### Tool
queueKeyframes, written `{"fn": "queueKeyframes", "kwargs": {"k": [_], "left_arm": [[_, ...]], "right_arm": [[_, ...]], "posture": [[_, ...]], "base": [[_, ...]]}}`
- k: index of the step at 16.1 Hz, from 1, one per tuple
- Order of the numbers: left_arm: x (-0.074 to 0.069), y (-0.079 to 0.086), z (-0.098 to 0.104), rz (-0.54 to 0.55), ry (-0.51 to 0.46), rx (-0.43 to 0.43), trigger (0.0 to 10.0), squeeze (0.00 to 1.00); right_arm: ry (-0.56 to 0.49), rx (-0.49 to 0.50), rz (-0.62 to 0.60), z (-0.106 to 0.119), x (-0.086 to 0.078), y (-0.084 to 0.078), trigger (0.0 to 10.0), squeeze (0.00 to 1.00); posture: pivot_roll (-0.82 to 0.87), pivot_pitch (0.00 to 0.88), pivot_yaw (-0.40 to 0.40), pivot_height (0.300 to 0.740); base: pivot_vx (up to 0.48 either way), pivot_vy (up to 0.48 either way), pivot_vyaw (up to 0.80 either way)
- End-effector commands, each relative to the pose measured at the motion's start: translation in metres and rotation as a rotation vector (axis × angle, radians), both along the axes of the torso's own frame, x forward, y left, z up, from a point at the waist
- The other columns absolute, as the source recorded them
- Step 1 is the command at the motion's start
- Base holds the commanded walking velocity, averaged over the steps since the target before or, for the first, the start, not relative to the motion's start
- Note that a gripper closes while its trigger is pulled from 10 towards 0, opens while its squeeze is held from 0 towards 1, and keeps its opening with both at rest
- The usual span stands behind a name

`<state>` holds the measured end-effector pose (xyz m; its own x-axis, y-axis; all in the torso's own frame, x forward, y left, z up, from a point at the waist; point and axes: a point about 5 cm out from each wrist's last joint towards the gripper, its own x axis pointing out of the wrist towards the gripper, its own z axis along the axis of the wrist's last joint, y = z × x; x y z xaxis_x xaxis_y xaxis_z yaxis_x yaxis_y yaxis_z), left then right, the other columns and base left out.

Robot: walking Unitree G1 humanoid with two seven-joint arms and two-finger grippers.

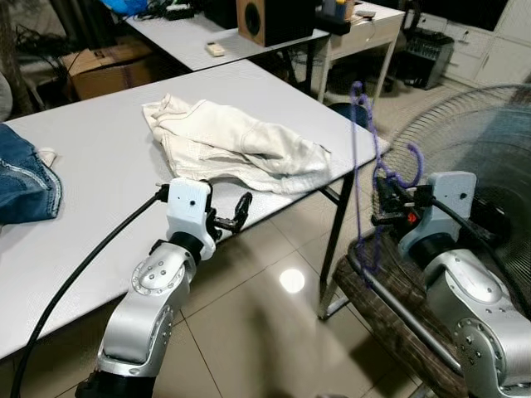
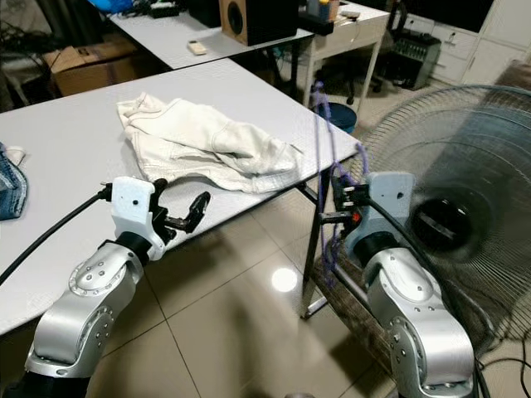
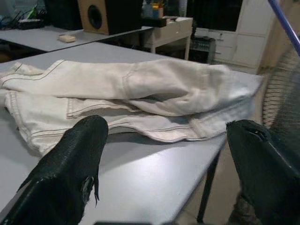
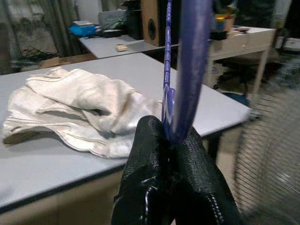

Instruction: Hang hanger

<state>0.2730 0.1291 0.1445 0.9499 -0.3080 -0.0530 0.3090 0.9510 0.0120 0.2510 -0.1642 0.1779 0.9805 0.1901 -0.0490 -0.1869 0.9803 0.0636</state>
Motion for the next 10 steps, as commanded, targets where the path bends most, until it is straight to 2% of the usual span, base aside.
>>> {"fn": "queueKeyframes", "kwargs": {"k": [1, 4, 8, 10], "left_arm": [[0.003, 0.001, 0.003, -0.002, -0.013, 0.007, 10.0, 1.0], [0.004, 0.002, 0.004, -0.009, -0.018, 0.01, 10.0, 1.0], [0.007, 0.002, 0.004, -0.052, -0.024, 0.052, 10.0, 1.0], [0.007, -0.001, 0.001, -0.144, -0.025, 0.12, 10.0, 1.0]], "right_arm": [[-0.003, 0.015, 0.027, 0.002, 0.003, 0.003, 10.0, 0.0], [-0.015, 0.014, 0.055, 0.004, 0.004, 0.006, 10.0, 0.0], [-0.039, -0.033, 0.128, 0.008, 0.005, 0.009, 10.0, 0.0], [-0.064, -0.05, 0.174, 0.014, 0.006, 0.012, 10.0, 0.0]], "posture": [[-0.21, 0.0, 0.026, 0.74], [-0.21, 0.0, 0.027, 0.74], [-0.21, 0.0, 0.028, 0.74], [-0.21, 0.0, 0.03, 0.74]], "base": [[0.319, 0.0, -0.8], [0.321, 0.0, -0.71], [0.324, 0.0, 0.0], [0.157, 0.0, 0.0]]}}
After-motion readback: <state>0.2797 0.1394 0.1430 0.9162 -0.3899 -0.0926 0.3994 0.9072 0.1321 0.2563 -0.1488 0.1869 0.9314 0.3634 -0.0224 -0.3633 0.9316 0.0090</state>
